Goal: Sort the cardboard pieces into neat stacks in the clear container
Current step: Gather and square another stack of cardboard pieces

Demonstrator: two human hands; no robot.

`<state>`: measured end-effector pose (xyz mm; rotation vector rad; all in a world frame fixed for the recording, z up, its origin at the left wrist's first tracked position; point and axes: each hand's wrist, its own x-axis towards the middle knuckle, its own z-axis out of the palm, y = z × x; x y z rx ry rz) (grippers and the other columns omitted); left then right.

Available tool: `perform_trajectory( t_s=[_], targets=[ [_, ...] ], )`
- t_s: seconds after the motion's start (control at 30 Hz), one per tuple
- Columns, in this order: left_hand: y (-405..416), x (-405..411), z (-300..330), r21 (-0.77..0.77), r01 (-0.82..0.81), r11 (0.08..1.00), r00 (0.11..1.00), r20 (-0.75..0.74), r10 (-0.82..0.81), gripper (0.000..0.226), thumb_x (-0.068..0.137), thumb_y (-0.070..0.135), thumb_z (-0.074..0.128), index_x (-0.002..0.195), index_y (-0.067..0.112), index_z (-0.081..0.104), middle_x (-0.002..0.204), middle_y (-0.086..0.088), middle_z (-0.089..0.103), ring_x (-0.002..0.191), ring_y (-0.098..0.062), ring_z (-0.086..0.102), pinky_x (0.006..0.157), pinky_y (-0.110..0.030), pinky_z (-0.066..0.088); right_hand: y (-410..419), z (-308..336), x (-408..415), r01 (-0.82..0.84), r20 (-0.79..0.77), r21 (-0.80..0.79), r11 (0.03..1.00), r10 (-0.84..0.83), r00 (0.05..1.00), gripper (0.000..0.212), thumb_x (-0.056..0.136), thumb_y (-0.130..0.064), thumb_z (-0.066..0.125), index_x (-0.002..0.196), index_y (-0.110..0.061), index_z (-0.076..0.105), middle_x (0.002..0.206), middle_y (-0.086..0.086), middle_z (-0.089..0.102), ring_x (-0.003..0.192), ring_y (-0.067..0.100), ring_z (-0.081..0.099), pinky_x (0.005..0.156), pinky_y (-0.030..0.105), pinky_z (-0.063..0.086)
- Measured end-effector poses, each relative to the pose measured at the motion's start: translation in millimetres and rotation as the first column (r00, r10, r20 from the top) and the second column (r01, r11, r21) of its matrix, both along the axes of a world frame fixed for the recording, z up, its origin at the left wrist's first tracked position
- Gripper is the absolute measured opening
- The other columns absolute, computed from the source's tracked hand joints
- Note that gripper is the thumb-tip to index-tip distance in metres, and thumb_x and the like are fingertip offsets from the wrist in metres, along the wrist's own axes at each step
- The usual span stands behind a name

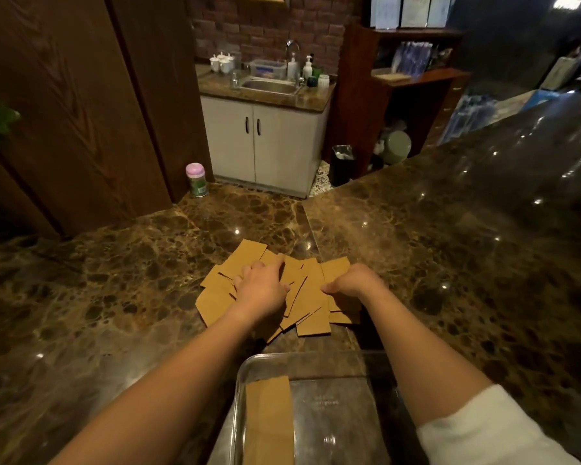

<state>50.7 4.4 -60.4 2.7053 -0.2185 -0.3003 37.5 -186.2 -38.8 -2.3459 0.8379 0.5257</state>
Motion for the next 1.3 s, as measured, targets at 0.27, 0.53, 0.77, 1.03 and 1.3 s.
perform_trajectory(
  t_s=[0.27, 0.53, 0.77, 1.03, 1.3],
  targets=[
    [2.7, 7.7, 21.9, -0.138, -0.105, 0.985, 0.992, 0.051, 0.113, 0.073, 0.09, 0.052, 0.058, 0.151, 0.024, 0.031, 0.145, -0.016, 0.046, 0.135, -0.038, 0.038, 0.109, -0.052, 0.033, -34.5, 1.3, -1.2, 0.223, 0.336, 0.384, 0.896, -0.361, 0.87, 0.042, 0.082, -0.008, 0.077, 0.121, -0.01, 0.063, 0.116, 0.012, 0.068, 0.093, 0.024, 0.059, 0.078, 0.035, 0.048],
    [-20.4, 0.6, 84.7, -0.851, -0.129, 0.509, 0.99, -0.078, 0.12, 0.027, 0.092, 0.044, 0.059, 0.116, 0.033, 0.061, 0.119, 0.005, 0.062, 0.084, 0.003, 0.062, 0.057, -0.014, 0.05, -38.2, 70.9, -8.7, 0.073, 0.591, 0.581, 0.81, -0.481, 0.648, 0.029, 0.084, -0.011, 0.074, 0.1, -0.033, 0.063, 0.098, -0.009, 0.07, 0.097, 0.018, 0.066, 0.083, 0.041, 0.053],
    [-20.3, -6.4, 117.0, -0.837, -0.547, 0.012, 0.78, -0.514, -0.357, 0.027, 0.092, 0.031, 0.058, 0.096, 0.019, 0.081, 0.098, -0.011, 0.076, 0.082, -0.027, 0.074, 0.067, -0.037, 0.059, 9.6, 91.7, -19.0, -0.18, 0.566, 0.699, 0.692, -0.381, 0.731, 0.039, 0.083, -0.016, 0.076, 0.118, -0.026, 0.063, 0.106, 0.0, 0.076, 0.098, 0.023, 0.071, 0.079, 0.045, 0.058],
    [6.3, -9.7, 105.7, -0.84, -0.511, -0.185, 0.82, -0.411, -0.397, 0.049, 0.083, 0.032, 0.056, 0.131, 0.021, 0.059, 0.12, -0.016, 0.068, 0.104, -0.034, 0.066, 0.079, -0.045, 0.057, 20.1, 93.3, -23.8, -0.307, 0.61, 0.718, 0.625, -0.352, 0.71, 0.037, 0.084, -0.025, 0.074, 0.12, -0.022, 0.066, 0.105, -0.003, 0.078, 0.095, 0.015, 0.074, 0.073, 0.032, 0.055],
    [0.8, -9.7, 112.2, -0.944, -0.309, -0.116, 0.951, -0.304, -0.065, 0.037, 0.091, 0.009, 0.065, 0.125, 0.022, 0.059, 0.112, -0.007, 0.074, 0.1, -0.022, 0.072, 0.075, -0.038, 0.061, 37.6, 98.7, -27.2, -0.381, 0.666, 0.658, 0.65, -0.264, 0.698, 0.032, 0.085, -0.019, 0.076, 0.115, -0.026, 0.065, 0.104, -0.004, 0.076, 0.094, 0.013, 0.072, 0.066, 0.024, 0.057]
  ],
)
